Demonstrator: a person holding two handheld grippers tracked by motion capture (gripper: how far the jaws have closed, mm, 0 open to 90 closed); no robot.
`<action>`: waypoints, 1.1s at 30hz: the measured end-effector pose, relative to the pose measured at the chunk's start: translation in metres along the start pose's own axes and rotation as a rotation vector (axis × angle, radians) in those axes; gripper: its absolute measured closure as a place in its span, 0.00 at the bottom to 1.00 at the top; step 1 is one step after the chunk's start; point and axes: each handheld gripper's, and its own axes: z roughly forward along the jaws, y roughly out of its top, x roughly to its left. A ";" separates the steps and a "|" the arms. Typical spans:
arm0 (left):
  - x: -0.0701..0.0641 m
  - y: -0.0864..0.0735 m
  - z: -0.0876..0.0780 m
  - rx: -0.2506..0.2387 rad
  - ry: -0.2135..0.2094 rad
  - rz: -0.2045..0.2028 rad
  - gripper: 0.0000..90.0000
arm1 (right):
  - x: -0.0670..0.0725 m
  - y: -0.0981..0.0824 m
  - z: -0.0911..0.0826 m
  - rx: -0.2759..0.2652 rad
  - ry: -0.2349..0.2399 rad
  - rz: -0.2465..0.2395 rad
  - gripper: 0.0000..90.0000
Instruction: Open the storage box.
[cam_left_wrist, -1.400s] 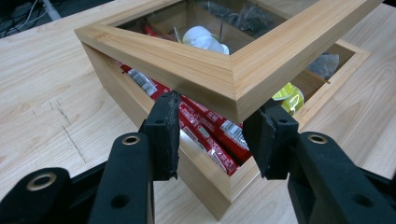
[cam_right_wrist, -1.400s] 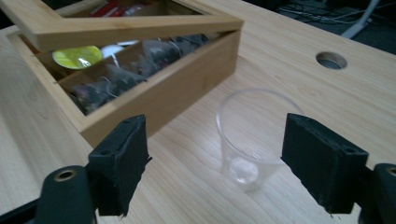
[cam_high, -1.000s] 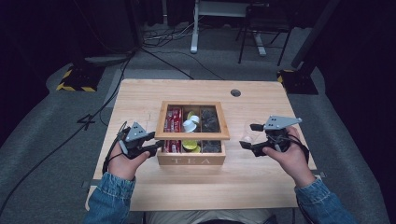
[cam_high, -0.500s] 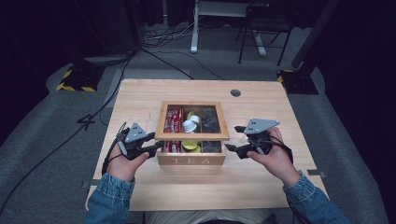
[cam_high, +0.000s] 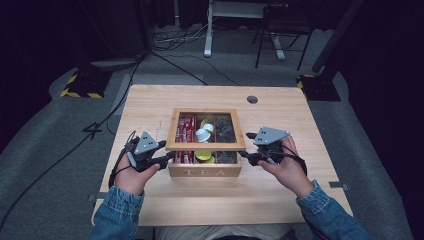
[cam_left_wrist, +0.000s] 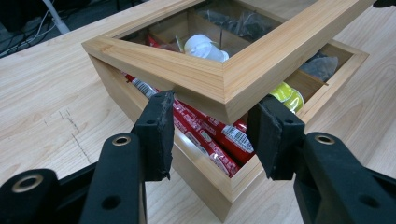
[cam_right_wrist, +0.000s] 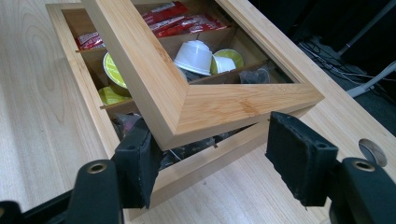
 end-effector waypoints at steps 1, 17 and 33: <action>0.000 0.000 0.000 -0.003 0.001 -0.003 0.58 | 0.000 0.000 0.000 0.001 0.000 -0.001 0.40; 0.000 -0.007 -0.002 -0.010 0.008 -0.031 0.46 | -0.020 0.020 -0.010 -0.058 0.005 -0.024 0.42; 0.006 -0.011 -0.003 -0.011 0.023 -0.052 0.44 | -0.061 0.045 -0.012 -0.154 0.097 0.039 0.54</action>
